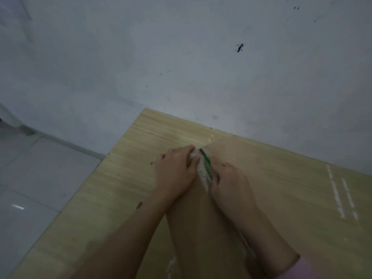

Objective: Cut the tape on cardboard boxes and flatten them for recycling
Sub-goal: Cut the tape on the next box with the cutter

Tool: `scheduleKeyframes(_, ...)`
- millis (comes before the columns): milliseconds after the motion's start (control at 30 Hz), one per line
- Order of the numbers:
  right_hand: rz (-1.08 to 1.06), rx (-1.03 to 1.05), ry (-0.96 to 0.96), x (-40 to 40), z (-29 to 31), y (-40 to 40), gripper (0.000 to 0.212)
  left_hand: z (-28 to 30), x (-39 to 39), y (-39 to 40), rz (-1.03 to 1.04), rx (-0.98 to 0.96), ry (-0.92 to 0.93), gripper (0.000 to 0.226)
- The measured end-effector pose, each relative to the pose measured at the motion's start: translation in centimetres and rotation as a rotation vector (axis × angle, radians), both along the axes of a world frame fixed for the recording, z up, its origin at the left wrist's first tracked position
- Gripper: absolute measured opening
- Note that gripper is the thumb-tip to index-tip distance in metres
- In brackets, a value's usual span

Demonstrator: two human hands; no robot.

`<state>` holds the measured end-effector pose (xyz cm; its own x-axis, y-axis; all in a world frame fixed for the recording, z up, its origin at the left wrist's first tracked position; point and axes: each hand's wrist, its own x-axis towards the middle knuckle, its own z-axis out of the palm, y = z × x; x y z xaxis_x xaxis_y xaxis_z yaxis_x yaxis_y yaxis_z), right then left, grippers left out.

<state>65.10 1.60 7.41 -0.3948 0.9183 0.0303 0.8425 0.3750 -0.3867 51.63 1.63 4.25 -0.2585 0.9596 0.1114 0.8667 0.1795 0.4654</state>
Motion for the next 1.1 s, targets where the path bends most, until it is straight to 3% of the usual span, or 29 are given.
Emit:
scheduleKeyframes(67,0.010,-0.023,-0.056,-0.4,0.4,0.0,0.067,0.1,0.0,0.0,-0.001,0.006,-0.010,0.043)
scheduleKeyframes(233,0.010,-0.065,-0.265,-1.9,2.1,0.7,0.041,0.0,0.0,0.0,0.028,-0.025,-0.053,0.042)
scheduleKeyframes(433,0.030,-0.026,-0.398,-3.2,2.4,1.0,0.038,0.0,-0.1,0.0,0.011,0.001,-0.056,0.040)
scheduleKeyframes(1100,0.037,-0.096,-0.375,-1.4,3.3,-1.3,0.036,0.3,0.2,-0.1,0.001,0.000,-0.051,0.032)
